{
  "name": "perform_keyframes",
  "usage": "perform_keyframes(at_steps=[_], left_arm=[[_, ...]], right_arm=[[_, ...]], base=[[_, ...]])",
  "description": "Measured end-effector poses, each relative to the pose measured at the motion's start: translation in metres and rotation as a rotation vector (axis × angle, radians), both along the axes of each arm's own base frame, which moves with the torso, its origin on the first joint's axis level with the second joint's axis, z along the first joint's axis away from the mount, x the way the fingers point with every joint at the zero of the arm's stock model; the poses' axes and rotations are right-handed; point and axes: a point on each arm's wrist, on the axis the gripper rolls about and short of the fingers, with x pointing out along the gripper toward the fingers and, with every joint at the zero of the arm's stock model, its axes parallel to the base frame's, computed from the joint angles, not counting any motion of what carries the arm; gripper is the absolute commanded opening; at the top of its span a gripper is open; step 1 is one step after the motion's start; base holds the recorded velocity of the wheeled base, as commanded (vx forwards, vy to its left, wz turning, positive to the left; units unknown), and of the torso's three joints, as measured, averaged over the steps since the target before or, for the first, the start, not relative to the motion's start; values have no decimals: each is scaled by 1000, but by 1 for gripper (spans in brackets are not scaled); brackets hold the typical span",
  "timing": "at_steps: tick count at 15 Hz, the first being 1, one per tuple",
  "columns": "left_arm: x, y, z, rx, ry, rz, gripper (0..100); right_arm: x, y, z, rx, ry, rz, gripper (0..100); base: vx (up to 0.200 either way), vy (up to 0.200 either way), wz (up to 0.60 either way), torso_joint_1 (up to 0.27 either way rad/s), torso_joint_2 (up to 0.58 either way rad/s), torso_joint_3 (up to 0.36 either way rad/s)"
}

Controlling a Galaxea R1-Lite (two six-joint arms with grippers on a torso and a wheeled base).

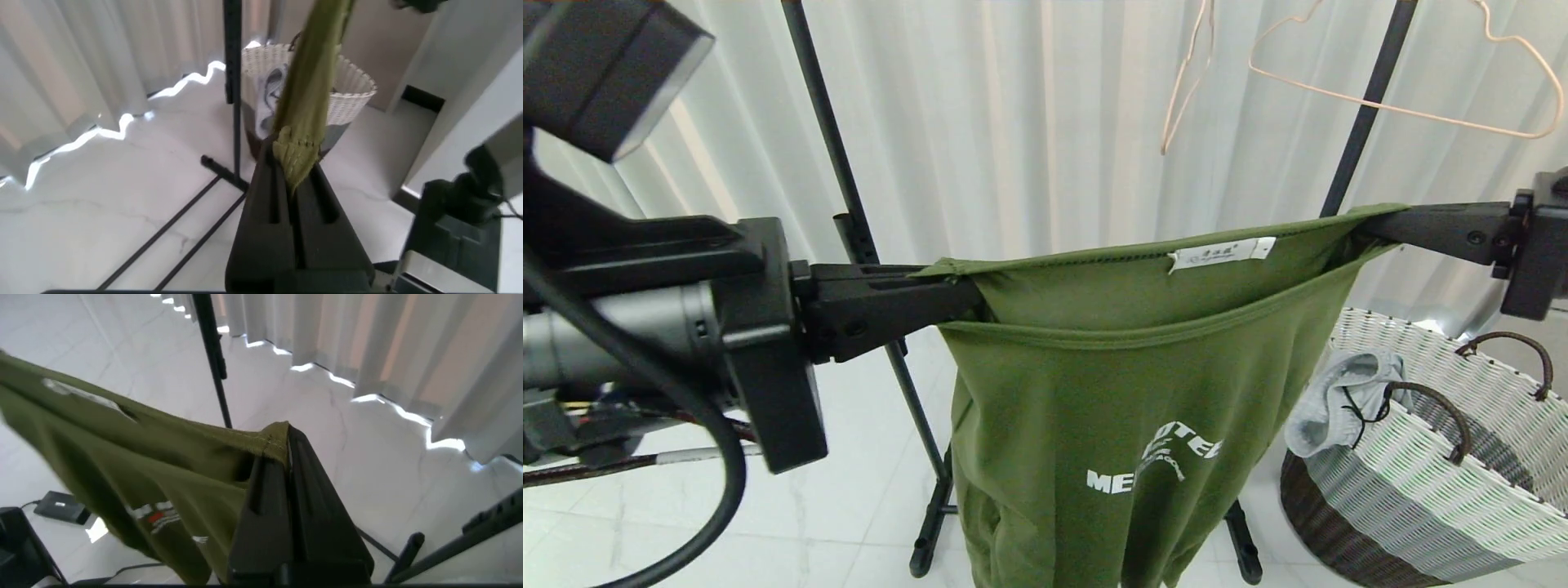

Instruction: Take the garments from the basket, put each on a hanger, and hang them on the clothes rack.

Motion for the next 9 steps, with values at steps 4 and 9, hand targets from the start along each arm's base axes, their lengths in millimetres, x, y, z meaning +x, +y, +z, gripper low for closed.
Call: perform_keyframes(at_steps=[4,9], left_arm=[[15,-7,-7,26,32,20,0],[20,-11,-11,39,46,22,0]], right_arm=[[-14,-9,1,5,-10,-7,0],[-16,-9,0,2,-8,-3,0]], base=[[0,0,0,0,0,0],[0,0,0,0,0,0]])
